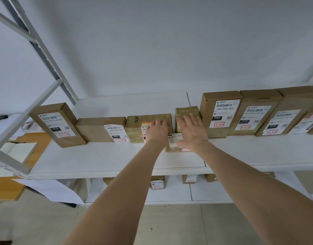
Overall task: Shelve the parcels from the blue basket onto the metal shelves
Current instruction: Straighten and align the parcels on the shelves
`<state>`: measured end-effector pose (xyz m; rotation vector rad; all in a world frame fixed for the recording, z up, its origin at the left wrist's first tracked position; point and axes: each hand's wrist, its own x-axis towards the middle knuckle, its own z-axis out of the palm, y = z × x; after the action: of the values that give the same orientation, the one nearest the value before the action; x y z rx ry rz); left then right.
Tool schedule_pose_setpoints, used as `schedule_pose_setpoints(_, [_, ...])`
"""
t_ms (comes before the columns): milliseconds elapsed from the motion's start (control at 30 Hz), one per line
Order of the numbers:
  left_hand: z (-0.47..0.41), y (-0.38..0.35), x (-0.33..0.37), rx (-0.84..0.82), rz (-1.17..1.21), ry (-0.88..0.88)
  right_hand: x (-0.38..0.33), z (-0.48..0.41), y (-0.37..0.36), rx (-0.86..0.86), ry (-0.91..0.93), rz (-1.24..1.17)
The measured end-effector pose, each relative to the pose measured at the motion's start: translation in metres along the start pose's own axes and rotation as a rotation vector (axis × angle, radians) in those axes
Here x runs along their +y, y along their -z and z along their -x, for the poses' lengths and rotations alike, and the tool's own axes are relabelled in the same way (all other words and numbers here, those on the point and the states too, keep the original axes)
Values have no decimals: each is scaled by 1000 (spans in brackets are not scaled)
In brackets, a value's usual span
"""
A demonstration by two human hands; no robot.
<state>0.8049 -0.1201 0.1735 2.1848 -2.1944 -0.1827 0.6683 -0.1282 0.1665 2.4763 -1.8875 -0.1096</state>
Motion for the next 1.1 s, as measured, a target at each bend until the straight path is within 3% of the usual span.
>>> schedule_pose_setpoints(733, [7, 17, -3, -72, -102, 130, 6, 9, 12, -65, -92, 34])
schedule_pose_setpoints(1100, [-4, 88, 108, 161, 105, -65, 78, 55, 75, 203, -81, 2])
